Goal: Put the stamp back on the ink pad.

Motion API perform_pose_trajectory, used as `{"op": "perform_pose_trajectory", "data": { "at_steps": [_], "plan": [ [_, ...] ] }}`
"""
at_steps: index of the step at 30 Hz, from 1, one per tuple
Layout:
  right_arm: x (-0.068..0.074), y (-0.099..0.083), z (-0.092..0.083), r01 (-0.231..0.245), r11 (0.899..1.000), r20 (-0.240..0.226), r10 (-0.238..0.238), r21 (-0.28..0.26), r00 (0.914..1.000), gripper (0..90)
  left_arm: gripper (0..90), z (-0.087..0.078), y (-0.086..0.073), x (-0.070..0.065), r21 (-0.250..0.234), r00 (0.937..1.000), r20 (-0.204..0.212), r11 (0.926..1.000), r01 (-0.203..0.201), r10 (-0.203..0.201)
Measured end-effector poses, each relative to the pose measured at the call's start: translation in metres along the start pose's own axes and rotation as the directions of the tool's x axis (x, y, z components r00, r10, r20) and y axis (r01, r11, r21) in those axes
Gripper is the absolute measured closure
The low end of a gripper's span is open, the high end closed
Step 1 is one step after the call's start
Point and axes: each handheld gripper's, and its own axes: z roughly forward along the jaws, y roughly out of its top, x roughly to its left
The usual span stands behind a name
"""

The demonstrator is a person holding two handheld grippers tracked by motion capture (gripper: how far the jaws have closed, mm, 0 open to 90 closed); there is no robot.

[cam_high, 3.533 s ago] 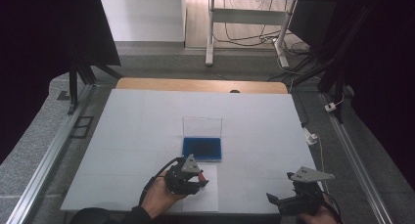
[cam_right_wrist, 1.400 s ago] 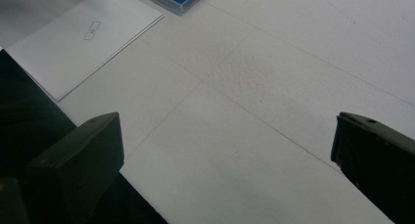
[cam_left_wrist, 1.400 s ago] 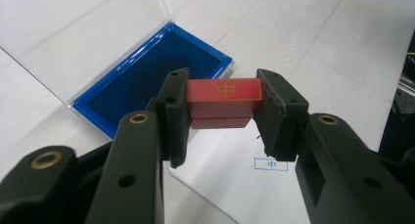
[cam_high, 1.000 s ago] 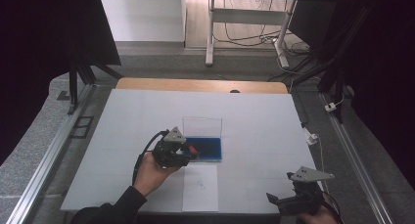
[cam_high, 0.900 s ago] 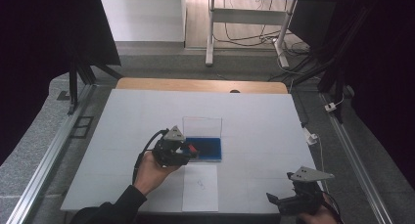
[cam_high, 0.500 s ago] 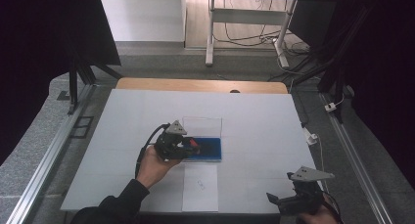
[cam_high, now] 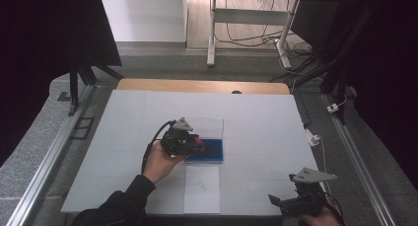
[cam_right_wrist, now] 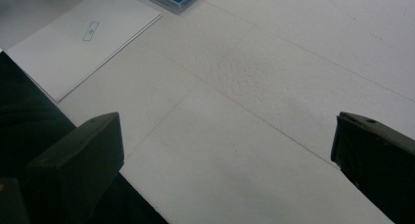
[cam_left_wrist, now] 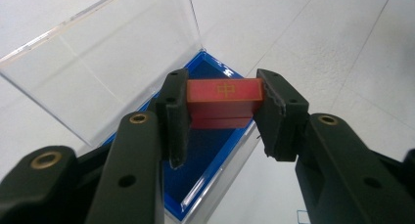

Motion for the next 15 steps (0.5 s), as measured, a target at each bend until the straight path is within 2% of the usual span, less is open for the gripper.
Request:
{"op": "perform_pose_trajectory", "data": {
  "at_steps": [15],
  "plan": [
    [0.001, 0.001, 0.000, 0.001, 1.000, 0.000, -0.001, -0.001, 1.0000, 0.0, 58.4, 0.023, 0.002, 0.003, 0.009, 0.9998, -0.015, 0.9999, -0.014, 0.015]
  ]
}}
